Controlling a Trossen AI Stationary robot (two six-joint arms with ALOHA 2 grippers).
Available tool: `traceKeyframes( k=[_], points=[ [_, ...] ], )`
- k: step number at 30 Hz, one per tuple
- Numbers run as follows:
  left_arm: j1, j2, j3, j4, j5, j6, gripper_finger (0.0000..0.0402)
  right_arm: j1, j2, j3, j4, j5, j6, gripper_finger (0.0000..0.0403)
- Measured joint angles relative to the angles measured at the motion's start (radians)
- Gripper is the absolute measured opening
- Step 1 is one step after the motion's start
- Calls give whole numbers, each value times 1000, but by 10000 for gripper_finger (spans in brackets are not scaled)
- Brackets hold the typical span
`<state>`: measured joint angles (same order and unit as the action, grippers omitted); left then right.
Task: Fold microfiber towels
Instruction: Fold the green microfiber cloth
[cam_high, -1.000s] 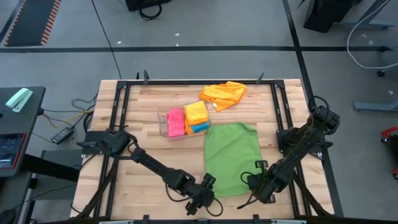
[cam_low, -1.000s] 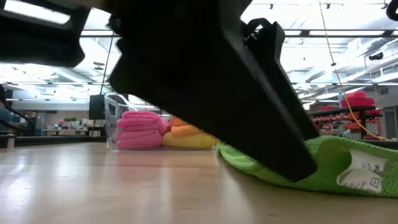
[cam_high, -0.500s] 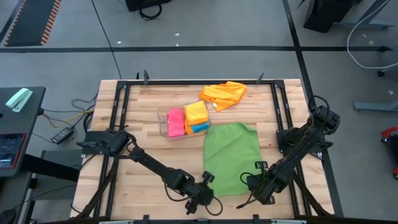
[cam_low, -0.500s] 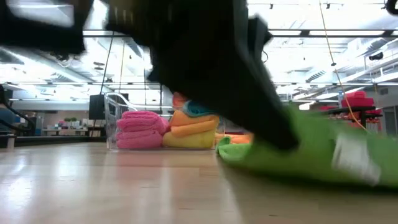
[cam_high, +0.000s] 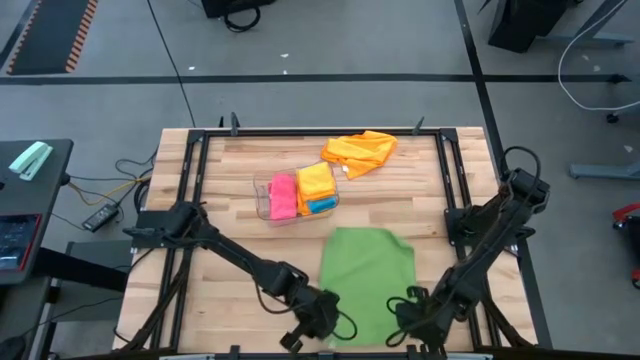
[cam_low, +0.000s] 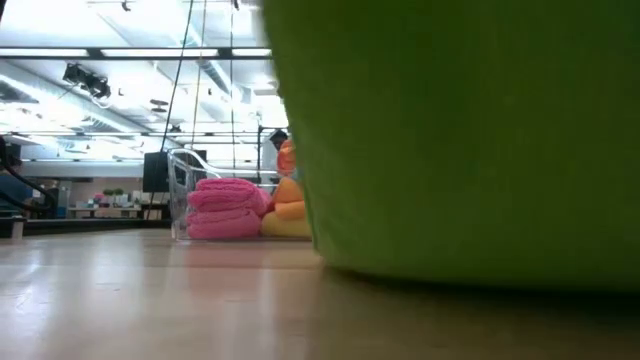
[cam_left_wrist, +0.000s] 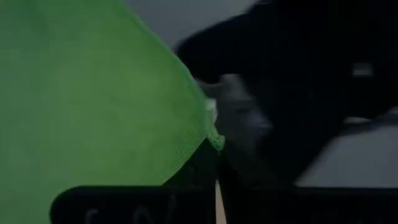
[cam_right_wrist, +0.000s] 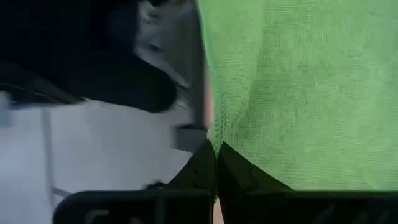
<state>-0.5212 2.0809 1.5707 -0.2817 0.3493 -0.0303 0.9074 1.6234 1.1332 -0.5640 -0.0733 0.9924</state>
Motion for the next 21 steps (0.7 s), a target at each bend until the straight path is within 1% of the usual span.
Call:
traceKeyframes(
  k=[2, 3, 6, 8, 10, 15, 18, 21],
  points=[
    [-12, -3, 0, 7, 67, -25, 9, 17, 0, 27, 39, 2, 29, 8],
    [-18, -7, 0, 4, 82, -37, 9, 24, 0, 42, 48, 6, 40, 8],
    [-36, -23, 0, 1, 86, -34, 17, 41, -1, 72, 39, 36, 70, 7],
    [-40, -33, 1, -6, 63, -18, 26, 46, 1, 70, 8, 65, 73, 7],
    [-37, -33, 2, -18, 4, -12, 29, 42, 5, 53, -21, 80, 84, 7],
    [4, -33, 1, -85, -214, -2, 12, 8, 7, -25, -122, 84, 137, 6],
    [42, -32, 1, -97, -296, -7, 10, -19, 7, -67, -160, 68, 164, 6],
    [84, -32, 1, -106, -350, -7, 23, -43, 7, -83, -185, 40, 171, 9]
  ],
)
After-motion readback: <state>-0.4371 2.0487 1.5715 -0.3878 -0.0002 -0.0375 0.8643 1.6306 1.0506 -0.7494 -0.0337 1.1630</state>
